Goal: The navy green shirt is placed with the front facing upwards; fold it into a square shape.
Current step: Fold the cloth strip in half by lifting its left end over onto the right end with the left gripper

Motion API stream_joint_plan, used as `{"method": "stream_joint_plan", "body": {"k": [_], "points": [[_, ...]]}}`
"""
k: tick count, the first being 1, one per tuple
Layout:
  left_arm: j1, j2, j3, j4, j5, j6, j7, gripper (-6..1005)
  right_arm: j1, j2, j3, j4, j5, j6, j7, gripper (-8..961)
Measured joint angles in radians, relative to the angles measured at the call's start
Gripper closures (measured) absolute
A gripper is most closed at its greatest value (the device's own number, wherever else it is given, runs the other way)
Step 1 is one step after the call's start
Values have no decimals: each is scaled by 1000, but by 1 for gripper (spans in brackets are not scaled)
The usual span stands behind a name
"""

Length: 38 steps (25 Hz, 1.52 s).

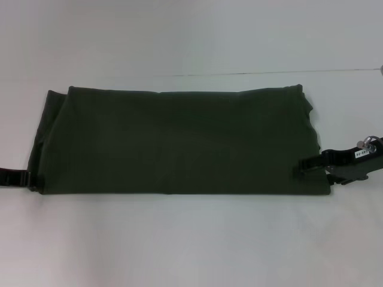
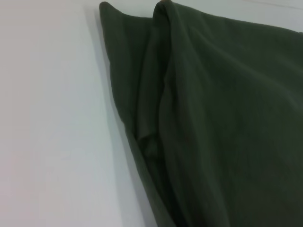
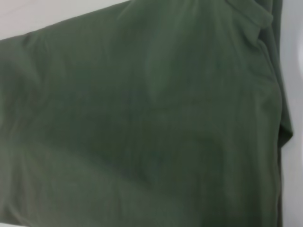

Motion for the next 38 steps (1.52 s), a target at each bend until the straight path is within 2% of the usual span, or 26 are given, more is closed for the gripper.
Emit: {"method": "stream_joint_plan", "body": {"k": [8,13,19,30,35,38], "points": [[-1,0,0,0,0,0,0,981,1,0,-18,1,-15,5,-1,69],[-4,1,0,0,0,0,-7,979,7,-2,-65,-2,-29,7,-1,260],[-7,2,0,0,0,0,-10,977,12,-2,-71,-3,-31,15,-1,510],[-15,5,0,-6,0,0,-12,973,15,-6,-80,-4,-31,15,-1,756],[-17,10,0,-4,1,37,-12,971,15,-12,-87,-4,-31,-12,-20,930],[-21,16,-4,3,24,90,-12,970,16,-18,-92,-4,-31,-67,-45,929]]}}
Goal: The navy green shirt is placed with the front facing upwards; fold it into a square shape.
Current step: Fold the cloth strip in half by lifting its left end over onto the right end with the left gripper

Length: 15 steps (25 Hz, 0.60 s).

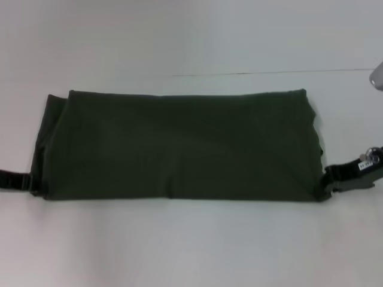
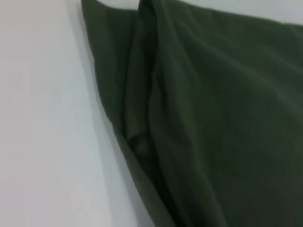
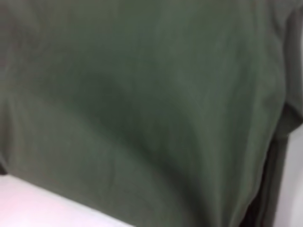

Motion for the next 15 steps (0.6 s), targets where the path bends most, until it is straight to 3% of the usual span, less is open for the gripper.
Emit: {"method": "stream_joint_plan", "body": {"k": [6,15], "points": [[-9,9,-4,20,79,148,0,967,-13,-11,-70,-40,0,-128,-14,924],[8,9,-5,80,156,414,9,964,-18,-2,-100,-65,-123,-259,-49,914]]}}
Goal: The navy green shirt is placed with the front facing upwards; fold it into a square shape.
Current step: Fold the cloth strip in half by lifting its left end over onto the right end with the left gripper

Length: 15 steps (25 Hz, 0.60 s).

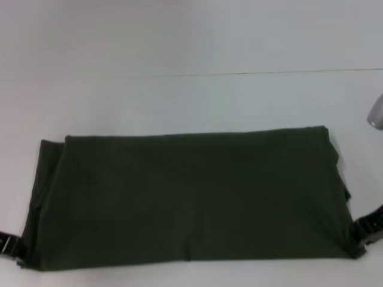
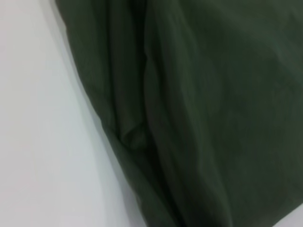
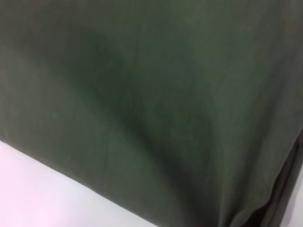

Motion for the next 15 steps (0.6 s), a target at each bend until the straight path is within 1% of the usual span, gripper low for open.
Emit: {"method": "stream_joint_plan", "body": {"k": [3,5,15], "points": [[10,0,0,38,1,60,1,963,3,3,-1,-4,-31,-21,-13,911],[13,1,-1,45,1,73,1,962,4,3,-1,-16,-41,-27,-14,909],[9,2,-2,38,-1,64,2,958,12,6,9,-59,-43,-97,-21,898]]}}
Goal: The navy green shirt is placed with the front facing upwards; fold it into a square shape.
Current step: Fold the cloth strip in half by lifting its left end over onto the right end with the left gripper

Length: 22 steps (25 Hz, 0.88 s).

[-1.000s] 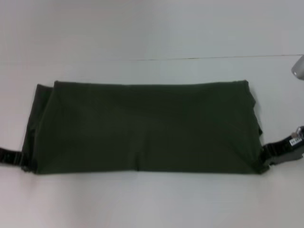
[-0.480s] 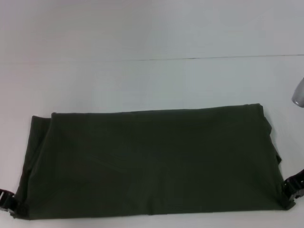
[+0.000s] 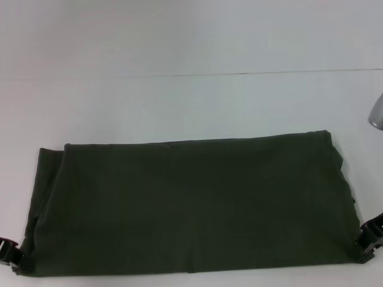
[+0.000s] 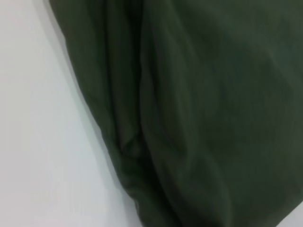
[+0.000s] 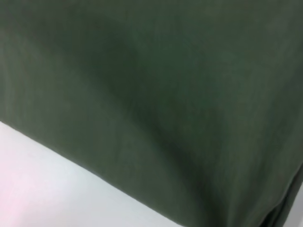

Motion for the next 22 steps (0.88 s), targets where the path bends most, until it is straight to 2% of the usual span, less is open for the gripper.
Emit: {"method": "stream_joint_plan", "body": {"k": [2,7,10,16,18,22], "points": [[-1,0,0,0,1,-4,1,957,-3,-1,1,-24,0,-19,2,896],[-4,2,-1,-3,2,-18,-3,956,-2,-13,23,-67,-6,-62,3,665],[-6,4,-1,-12,2,-29,-5,954,2,-23,33,-76,-17,-68,4,417],[-13,13,-18,-14,3,-25,-16,952,1,-39,129,-161,-53,-114,-19,203],[-14,19,-35,-6,3,-24,-24,951,-4,-46,174,-196,-46,-119,-33,191],[-15,28,-58,5,3,-13,-36,950,-5,-66,307,-205,82,-90,-74,168]]}}
